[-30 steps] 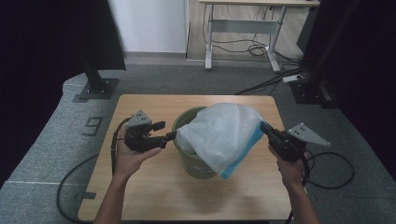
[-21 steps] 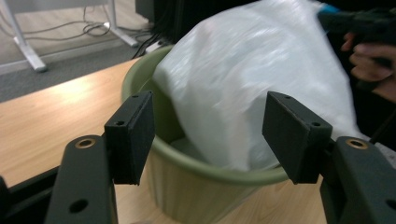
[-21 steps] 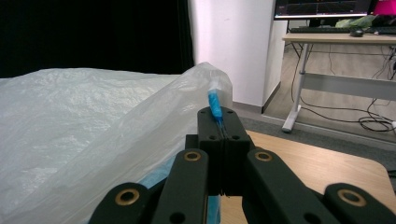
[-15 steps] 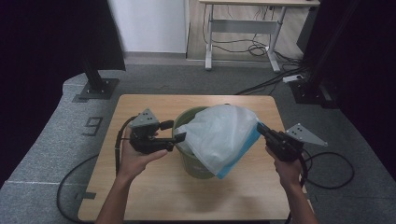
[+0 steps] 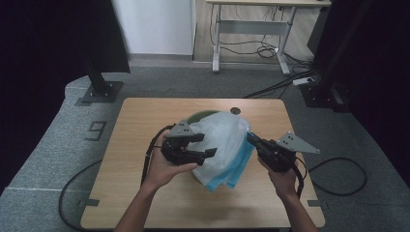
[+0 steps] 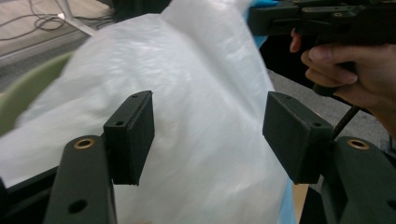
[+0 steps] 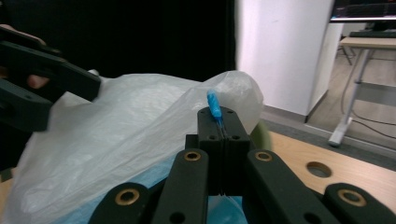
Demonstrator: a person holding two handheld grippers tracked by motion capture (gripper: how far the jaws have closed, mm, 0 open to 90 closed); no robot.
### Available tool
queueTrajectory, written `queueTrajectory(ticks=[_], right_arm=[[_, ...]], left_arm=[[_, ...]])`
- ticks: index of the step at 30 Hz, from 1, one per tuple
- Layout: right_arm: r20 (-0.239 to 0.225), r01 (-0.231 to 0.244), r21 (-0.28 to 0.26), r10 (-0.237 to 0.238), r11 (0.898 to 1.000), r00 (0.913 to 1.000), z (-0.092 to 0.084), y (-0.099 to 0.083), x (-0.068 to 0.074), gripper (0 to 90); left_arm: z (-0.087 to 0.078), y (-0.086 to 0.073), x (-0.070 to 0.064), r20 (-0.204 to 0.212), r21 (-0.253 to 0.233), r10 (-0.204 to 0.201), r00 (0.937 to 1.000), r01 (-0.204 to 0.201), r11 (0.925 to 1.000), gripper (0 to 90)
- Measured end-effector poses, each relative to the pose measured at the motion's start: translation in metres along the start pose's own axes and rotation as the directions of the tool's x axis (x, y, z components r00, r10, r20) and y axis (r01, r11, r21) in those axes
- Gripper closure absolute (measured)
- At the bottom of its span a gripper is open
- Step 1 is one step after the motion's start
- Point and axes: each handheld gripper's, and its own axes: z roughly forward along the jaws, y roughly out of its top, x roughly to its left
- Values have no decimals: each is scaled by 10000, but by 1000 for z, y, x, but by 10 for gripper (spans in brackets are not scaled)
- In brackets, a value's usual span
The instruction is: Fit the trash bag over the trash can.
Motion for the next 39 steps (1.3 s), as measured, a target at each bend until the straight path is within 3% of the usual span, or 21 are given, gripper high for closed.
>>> queueTrajectory(ticks=[7,14,16,18,24,28,31,37,39], right_arm=[[-439,162,169,-155,9997,9989,10,-4,17,878],[-580,138,231,-125,9996,9982,13,-7,21,879],[-597,160,248,-145,9996,9981,13,-8,22,878],[-619,148,242,-133,9996,9980,13,-8,22,879],[-617,168,225,-153,9996,9980,12,-8,21,878],[-551,132,197,-121,9997,9984,9,-9,17,875],[-505,52,223,-40,9997,9987,9,-11,14,875],[-594,51,198,-39,9998,9982,11,-10,18,877],[-613,101,173,-90,9998,9981,11,-9,19,877]], left_arm=[[16,0,-7,129,287,-10,9999,6,9996,328],[30,-1,-9,212,477,-133,9997,123,9988,364],[33,-1,-8,226,465,-99,9997,88,9989,442],[36,-1,-8,341,618,-30,9994,9,9981,585],[41,-3,-7,737,799,-86,9972,27,9968,800],[40,-4,-5,908,589,-254,9955,201,9981,893],[36,-3,-6,993,309,-332,9945,302,9991,868],[39,1,-15,640,231,-228,9977,213,9995,478],[42,2,-18,419,340,-115,9991,100,9994,392]])
